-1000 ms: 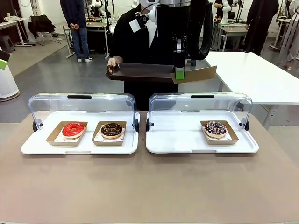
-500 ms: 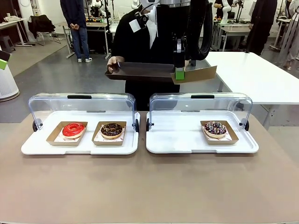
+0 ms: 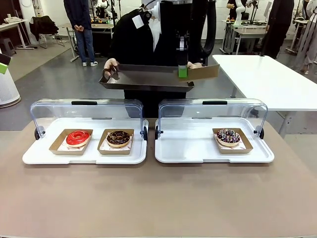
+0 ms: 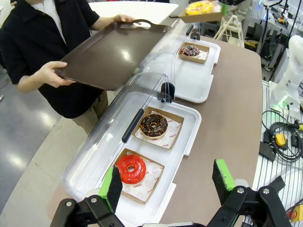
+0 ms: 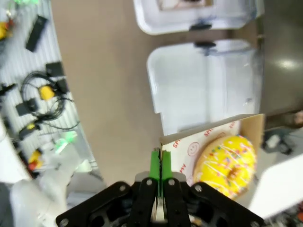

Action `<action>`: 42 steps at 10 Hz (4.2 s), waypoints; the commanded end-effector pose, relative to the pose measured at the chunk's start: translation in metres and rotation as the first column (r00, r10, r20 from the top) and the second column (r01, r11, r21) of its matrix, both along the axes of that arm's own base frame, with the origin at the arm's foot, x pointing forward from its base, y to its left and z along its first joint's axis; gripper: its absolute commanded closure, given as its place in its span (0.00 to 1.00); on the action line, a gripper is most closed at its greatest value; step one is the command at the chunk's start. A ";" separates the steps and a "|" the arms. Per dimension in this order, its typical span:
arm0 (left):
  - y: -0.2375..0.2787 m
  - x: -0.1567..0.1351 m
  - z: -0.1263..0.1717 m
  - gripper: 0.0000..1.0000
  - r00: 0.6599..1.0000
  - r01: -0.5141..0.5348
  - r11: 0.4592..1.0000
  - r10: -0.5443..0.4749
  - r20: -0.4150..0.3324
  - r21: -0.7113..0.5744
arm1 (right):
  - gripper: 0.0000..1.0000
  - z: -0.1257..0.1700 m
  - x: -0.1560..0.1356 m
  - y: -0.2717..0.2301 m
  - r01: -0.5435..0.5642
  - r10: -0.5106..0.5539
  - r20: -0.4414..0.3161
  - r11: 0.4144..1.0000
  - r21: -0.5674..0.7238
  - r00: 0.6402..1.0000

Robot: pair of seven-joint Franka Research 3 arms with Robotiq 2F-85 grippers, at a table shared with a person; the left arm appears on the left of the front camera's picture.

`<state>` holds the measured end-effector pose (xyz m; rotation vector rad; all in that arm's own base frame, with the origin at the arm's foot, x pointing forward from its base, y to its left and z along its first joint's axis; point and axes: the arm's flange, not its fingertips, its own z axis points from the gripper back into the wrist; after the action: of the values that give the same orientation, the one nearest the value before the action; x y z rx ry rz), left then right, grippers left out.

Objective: Provide the desired donut to the person.
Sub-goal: Place the picked Paper togo box onto the Handle tray extended by the person.

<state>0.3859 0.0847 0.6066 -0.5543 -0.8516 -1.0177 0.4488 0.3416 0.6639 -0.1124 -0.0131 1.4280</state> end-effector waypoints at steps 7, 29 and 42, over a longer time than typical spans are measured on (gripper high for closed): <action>-0.001 0.000 0.000 0.00 1.000 -0.001 1.000 0.001 0.003 -0.014 | 0.99 0.003 0.119 0.061 -0.047 0.049 -0.048 0.998 0.041 0.998; -0.001 0.000 0.000 0.00 1.000 -0.001 1.000 0.001 0.003 -0.014 | 0.99 -0.087 0.084 0.030 -0.032 0.041 -0.051 0.988 0.151 0.998; -0.001 0.000 0.000 0.00 1.000 -0.001 1.000 0.001 0.003 -0.014 | 0.00 -0.107 0.110 0.020 -0.026 0.042 -0.103 0.989 0.147 0.994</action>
<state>0.3859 0.0847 0.6066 -0.5544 -0.8515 -1.0176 0.5613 0.3615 0.5549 0.0765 -0.0326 1.4421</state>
